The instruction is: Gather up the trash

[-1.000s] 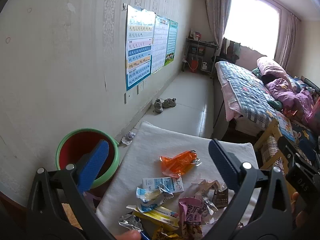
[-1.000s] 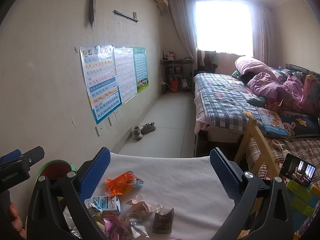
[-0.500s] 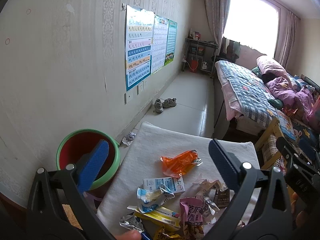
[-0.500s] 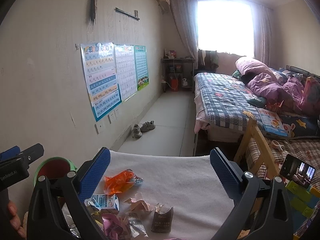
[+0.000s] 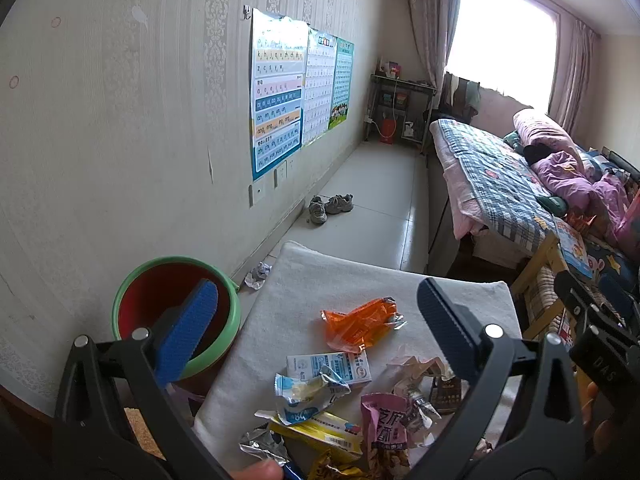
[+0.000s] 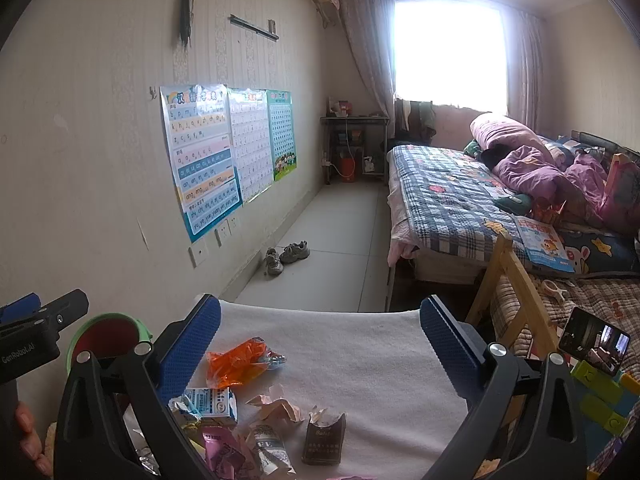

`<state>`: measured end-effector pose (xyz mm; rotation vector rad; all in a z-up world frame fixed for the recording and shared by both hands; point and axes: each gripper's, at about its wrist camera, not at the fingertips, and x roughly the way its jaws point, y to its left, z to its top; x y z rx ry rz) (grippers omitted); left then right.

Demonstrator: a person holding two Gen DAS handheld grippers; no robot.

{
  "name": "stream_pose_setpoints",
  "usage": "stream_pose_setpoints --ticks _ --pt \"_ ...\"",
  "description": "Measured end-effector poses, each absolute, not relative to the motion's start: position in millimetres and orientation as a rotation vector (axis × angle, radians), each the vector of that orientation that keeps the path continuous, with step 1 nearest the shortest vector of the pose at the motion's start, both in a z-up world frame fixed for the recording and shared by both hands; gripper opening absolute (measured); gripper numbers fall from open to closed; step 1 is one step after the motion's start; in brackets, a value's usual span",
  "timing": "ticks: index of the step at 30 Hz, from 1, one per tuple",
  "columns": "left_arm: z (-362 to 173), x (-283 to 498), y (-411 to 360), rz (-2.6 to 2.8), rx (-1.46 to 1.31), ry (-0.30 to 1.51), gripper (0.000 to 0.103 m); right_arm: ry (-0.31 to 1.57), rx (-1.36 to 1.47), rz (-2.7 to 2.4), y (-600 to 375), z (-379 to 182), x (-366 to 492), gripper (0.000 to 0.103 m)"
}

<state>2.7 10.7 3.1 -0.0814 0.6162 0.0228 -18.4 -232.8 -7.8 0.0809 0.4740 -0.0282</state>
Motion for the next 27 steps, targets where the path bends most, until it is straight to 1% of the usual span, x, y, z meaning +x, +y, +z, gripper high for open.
stream_pose_setpoints --ticks 27 --pt "-4.4 -0.4 13.3 0.051 -0.065 0.593 0.098 0.497 0.065 -0.022 -226.1 -16.4 -16.5 0.096"
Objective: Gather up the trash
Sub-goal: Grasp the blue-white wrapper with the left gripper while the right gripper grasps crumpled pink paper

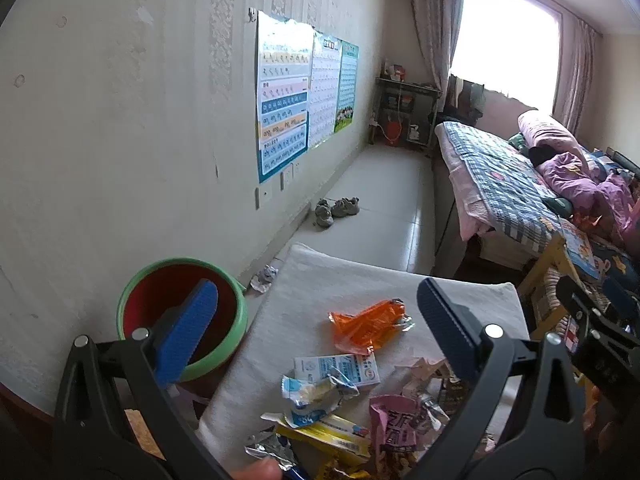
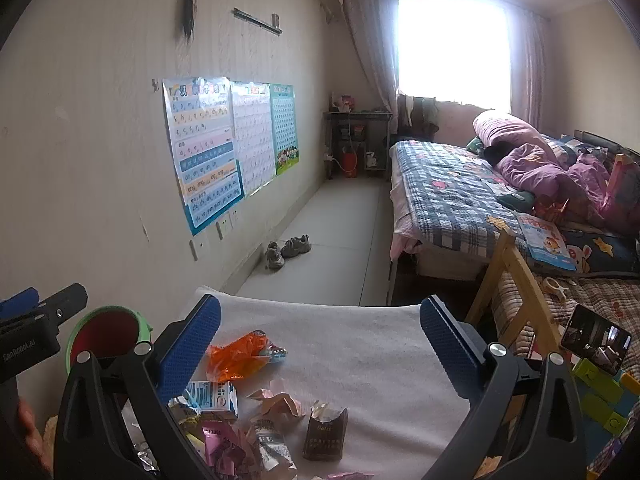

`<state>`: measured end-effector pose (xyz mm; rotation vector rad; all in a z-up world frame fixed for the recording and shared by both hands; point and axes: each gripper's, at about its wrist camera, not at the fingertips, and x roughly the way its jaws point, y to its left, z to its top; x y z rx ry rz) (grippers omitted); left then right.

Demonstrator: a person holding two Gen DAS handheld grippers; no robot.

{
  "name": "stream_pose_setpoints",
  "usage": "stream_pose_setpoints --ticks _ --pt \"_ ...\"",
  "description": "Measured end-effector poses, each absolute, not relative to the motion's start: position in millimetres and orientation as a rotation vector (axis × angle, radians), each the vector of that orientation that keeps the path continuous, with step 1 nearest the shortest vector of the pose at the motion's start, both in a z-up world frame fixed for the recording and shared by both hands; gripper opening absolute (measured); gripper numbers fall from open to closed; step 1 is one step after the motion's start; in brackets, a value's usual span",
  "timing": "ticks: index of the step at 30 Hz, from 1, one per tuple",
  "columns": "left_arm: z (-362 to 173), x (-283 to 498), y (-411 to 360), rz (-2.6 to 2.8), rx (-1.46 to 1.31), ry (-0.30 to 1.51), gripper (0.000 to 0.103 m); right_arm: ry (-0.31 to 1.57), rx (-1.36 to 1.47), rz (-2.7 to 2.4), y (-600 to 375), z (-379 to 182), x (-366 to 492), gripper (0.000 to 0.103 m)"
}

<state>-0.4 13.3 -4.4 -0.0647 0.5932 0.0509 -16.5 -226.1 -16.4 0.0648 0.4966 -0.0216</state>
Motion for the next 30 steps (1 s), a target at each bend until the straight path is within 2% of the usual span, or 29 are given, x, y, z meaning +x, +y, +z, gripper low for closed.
stream_pose_setpoints --ticks 7,13,21,24,27,29,30 --pt "-8 -8 28 0.116 -0.017 0.52 0.098 0.525 0.047 -0.003 -225 -21 -14 0.096" --pt "-40 -9 58 0.068 0.009 0.679 0.098 0.61 0.02 0.08 -223 -40 -15 0.096" --pt "-124 5 63 -0.136 -0.051 0.96 0.096 0.776 0.078 0.174 -215 -80 -8 0.096" --pt "-152 23 40 -0.213 0.085 1.032 0.088 0.811 0.095 0.178 -220 -89 -6 0.096" --pt "-174 38 30 -0.242 0.1 1.092 0.07 0.851 0.123 0.164 -228 -100 -5 0.096" --pt "-186 47 29 -0.267 0.067 1.135 0.048 0.876 0.14 0.164 -232 -106 -3 0.096" --pt "-190 49 28 -0.28 0.056 1.154 0.04 0.888 0.141 0.166 -232 -110 -3 0.096"
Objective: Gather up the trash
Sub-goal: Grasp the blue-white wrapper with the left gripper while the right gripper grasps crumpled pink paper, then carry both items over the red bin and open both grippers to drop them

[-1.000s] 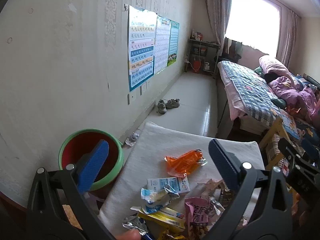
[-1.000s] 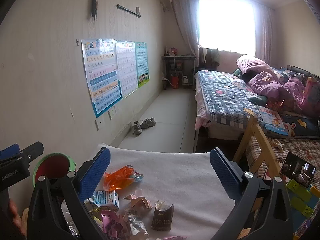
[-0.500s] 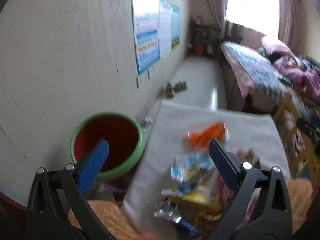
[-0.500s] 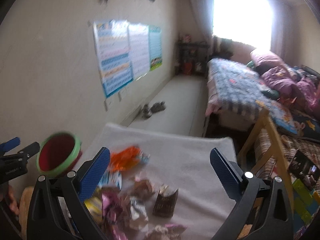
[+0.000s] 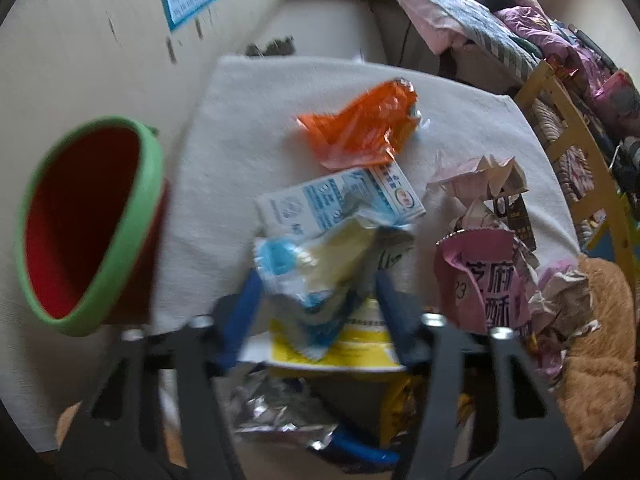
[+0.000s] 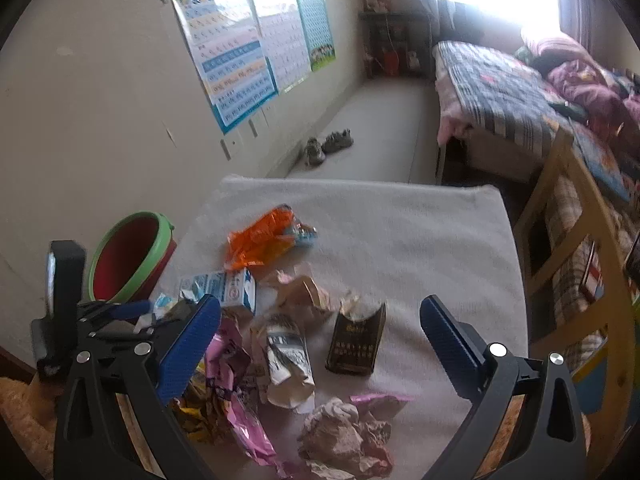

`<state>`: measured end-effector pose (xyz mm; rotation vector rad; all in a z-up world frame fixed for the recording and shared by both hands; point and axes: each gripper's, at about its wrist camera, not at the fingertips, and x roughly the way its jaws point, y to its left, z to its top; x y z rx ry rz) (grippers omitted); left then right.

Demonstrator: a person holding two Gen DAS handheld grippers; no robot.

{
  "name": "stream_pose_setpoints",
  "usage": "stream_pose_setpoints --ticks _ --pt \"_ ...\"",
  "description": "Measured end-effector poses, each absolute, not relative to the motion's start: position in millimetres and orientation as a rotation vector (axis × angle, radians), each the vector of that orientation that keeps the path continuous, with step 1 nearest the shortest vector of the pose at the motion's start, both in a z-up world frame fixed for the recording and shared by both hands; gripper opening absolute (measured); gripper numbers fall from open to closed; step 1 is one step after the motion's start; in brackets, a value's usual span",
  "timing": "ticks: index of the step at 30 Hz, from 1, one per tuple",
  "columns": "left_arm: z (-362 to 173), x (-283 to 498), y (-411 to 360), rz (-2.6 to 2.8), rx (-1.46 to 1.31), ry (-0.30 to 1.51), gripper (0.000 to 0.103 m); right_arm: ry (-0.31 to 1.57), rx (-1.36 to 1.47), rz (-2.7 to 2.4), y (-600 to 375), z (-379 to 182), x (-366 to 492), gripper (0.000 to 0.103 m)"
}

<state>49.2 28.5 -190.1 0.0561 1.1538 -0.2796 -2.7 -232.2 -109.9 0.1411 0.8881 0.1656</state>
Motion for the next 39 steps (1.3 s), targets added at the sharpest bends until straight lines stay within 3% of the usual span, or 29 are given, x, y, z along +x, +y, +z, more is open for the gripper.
stream_pose_setpoints --ticks 1,4,5,11,14,18,23,24,32,39 --pt "-194 51 28 -0.295 0.046 1.171 0.031 0.897 0.141 0.168 -233 -111 -2 0.096" --pt "-191 44 30 -0.313 0.011 1.169 0.019 0.925 0.145 0.201 -231 -120 2 0.095" --pt "-188 42 33 -0.323 -0.012 1.163 0.004 0.933 0.145 0.213 -230 -123 4 0.095" --pt "-157 28 50 -0.31 -0.116 1.089 0.003 0.993 0.099 0.264 -215 -145 29 0.084" --pt "-145 23 59 -0.29 -0.153 1.055 0.003 1.032 0.101 0.28 -211 -159 49 0.072" --pt "-134 18 72 -0.264 -0.194 1.025 0.003 1.127 0.128 0.282 -210 -184 72 0.038" --pt "-127 16 92 -0.219 -0.231 1.0 0.003 1.106 0.186 0.297 -213 -175 76 0.027" --pt "-126 17 95 -0.208 -0.235 0.993 0.003 1.085 0.19 0.303 -213 -167 75 0.004" --pt "-120 25 163 -0.027 -0.304 0.936 0.003 0.936 0.163 0.436 -166 -101 78 0.006" --pt "-144 37 225 0.135 -0.359 0.974 0.003 0.971 0.209 0.638 -73 -84 112 0.006"
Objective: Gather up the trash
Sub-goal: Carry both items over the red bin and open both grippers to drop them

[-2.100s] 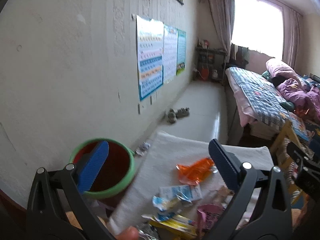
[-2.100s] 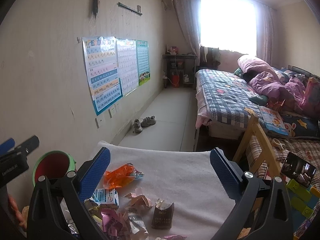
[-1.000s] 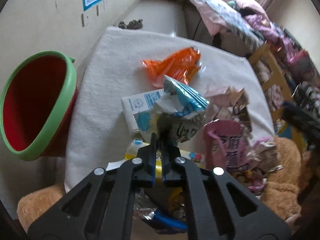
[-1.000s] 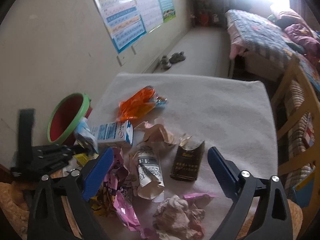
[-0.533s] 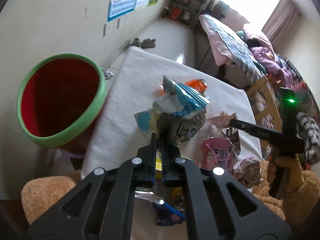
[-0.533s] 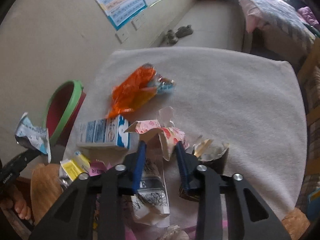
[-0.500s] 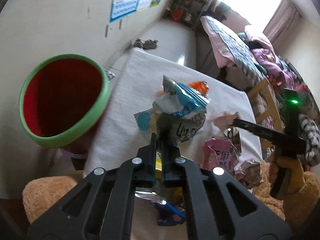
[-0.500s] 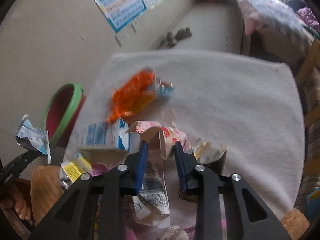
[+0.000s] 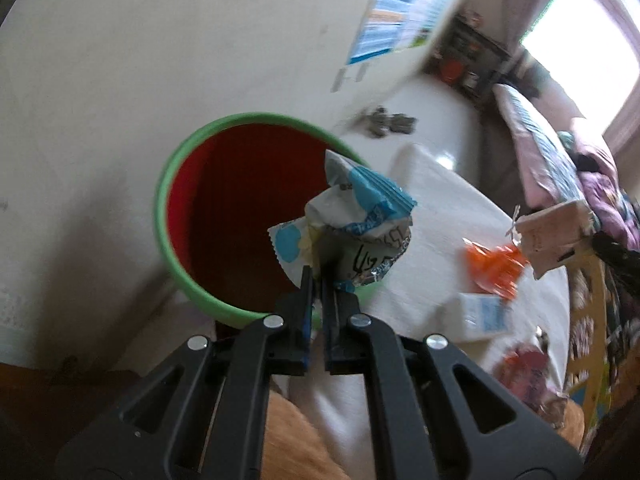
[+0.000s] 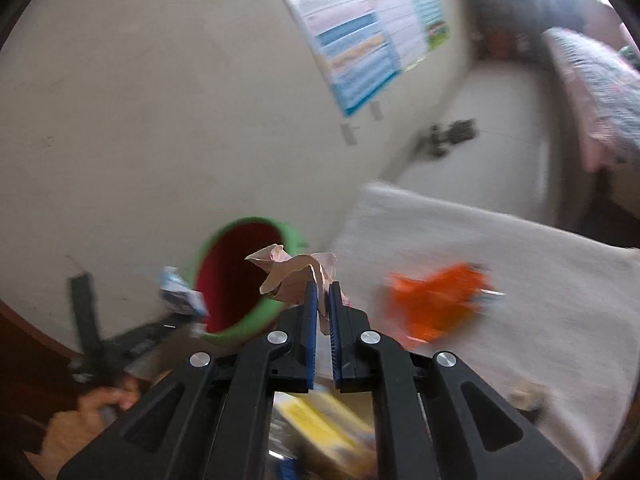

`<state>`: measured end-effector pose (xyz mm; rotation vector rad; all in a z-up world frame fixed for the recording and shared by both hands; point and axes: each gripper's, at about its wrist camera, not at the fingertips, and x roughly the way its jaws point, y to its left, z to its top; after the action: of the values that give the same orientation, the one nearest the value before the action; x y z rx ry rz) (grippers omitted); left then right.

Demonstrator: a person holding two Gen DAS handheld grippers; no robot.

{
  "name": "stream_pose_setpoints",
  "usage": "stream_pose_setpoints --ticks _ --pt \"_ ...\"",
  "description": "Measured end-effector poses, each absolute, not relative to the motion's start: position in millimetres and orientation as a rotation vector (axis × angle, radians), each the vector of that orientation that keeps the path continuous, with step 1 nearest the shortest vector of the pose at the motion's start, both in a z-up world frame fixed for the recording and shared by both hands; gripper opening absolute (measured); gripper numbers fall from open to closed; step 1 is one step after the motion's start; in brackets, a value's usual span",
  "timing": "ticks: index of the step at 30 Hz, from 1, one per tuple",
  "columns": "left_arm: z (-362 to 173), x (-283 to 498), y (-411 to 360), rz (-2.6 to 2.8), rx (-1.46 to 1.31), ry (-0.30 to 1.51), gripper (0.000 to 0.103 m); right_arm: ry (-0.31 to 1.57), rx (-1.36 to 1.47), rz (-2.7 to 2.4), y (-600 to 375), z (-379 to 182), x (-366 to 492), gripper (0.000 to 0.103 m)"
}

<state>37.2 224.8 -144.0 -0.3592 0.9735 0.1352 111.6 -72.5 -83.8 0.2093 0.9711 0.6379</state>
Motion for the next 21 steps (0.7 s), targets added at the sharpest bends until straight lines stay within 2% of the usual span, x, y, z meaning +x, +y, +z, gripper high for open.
stream_pose_setpoints --ticks 6,10,12,13,14,15,16,19,20,21 --pt "-165 51 250 0.2 -0.391 1.009 0.003 1.038 0.07 0.75 38 -110 132 0.006" --pt "-176 59 259 0.211 -0.4 1.036 0.003 1.053 -0.058 0.775 78 -135 129 0.007" --pt "-182 63 260 0.212 -0.41 1.051 0.004 1.066 -0.093 0.786 87 -145 126 0.011" --pt "-184 65 261 0.209 -0.415 1.057 0.004 1.07 -0.098 0.79 88 -148 122 0.016" --pt "-186 66 261 0.208 -0.42 1.063 0.007 1.07 -0.094 0.795 90 -150 119 0.022" --pt "-188 67 263 0.206 -0.423 1.064 0.007 1.063 -0.089 0.795 88 -150 118 0.036" --pt "-188 68 264 0.204 -0.424 1.065 0.011 1.055 -0.087 0.79 86 -150 118 0.046" --pt "-187 69 265 0.217 -0.422 1.062 0.036 1.042 -0.064 0.781 72 -143 113 0.047" --pt "-186 68 264 0.219 -0.419 1.055 0.042 1.04 -0.053 0.778 67 -140 109 0.047" --pt "-184 67 264 0.221 -0.412 1.048 0.044 1.036 -0.042 0.774 61 -136 108 0.047"
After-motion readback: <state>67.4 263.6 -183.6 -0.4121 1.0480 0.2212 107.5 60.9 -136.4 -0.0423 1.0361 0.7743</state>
